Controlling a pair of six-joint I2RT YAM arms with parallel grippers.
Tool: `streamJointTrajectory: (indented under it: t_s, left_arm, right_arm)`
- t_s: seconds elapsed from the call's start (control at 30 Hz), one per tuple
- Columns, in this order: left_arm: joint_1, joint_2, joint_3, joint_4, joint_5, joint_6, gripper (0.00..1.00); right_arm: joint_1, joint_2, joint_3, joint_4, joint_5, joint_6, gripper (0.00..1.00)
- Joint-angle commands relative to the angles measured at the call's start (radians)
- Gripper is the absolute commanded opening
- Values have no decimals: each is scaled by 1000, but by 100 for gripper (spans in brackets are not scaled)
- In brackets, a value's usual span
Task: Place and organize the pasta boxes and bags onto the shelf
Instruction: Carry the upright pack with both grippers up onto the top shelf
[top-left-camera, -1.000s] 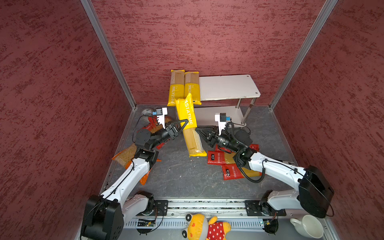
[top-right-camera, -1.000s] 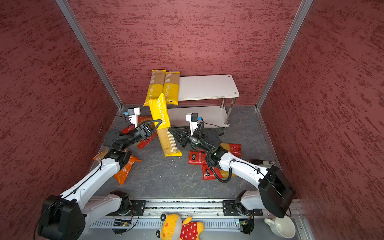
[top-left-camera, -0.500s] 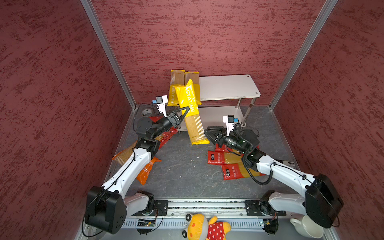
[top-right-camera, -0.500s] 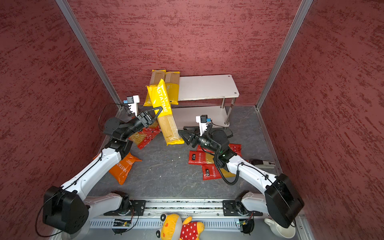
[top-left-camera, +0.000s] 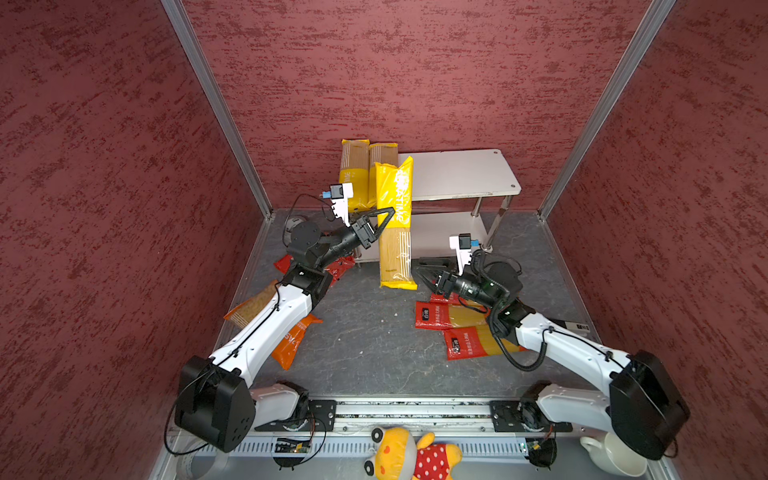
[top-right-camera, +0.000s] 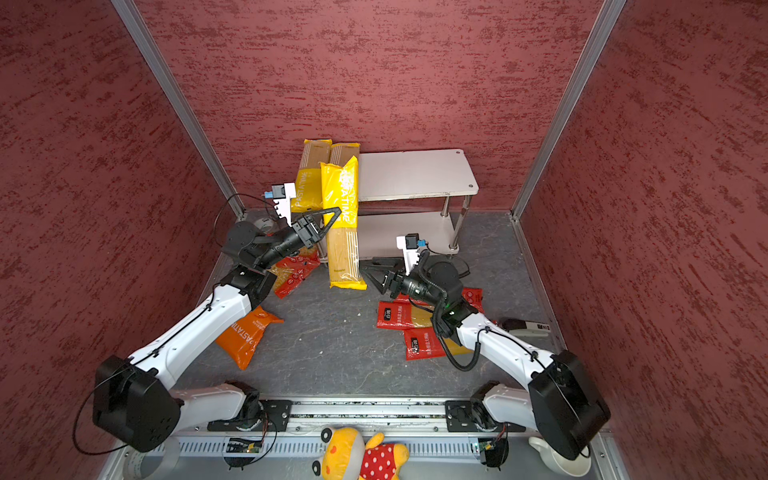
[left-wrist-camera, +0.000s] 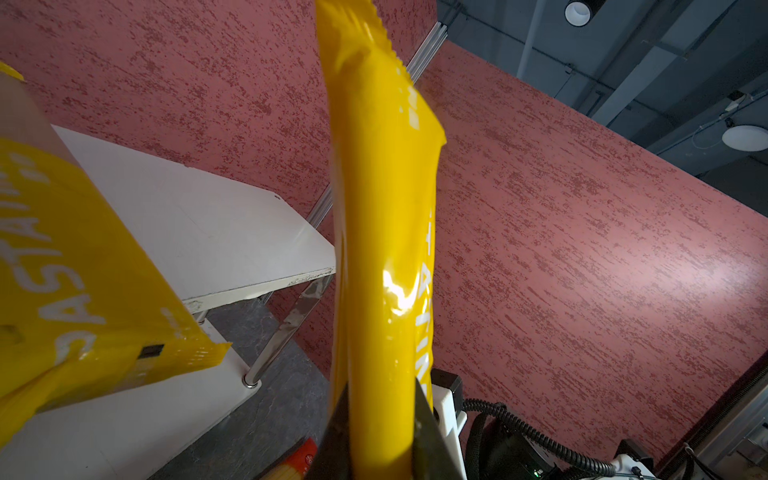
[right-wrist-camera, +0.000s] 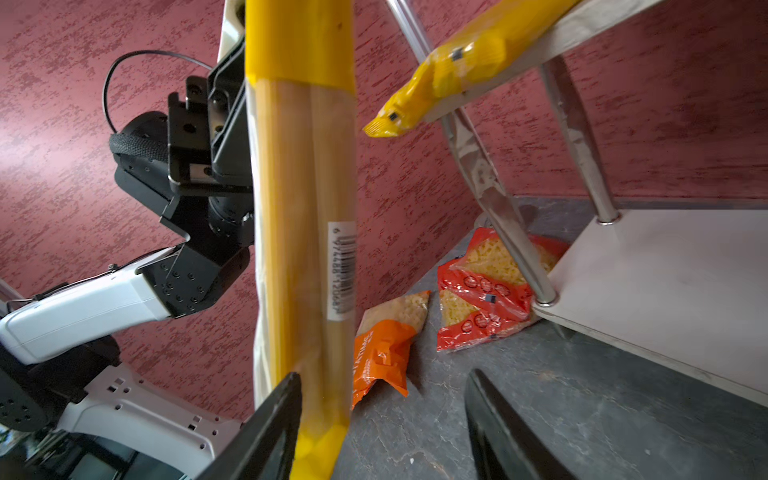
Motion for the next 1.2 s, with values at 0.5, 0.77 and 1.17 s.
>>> streamJointTrajectory:
  t_s: [0.5, 0.77, 1.17]
  left_arm:
    - [-62, 83, 144, 117, -153, 6, 11]
    - [-101, 114, 180, 141, -230, 13, 11]
    - [-88, 94, 170, 110, -212, -9, 39]
  right_arm:
    - [-17, 8, 40, 85, -176, 64, 69]
    - [16, 88, 72, 246, -83, 139, 50]
    - [14, 79, 112, 281, -28, 139, 9]
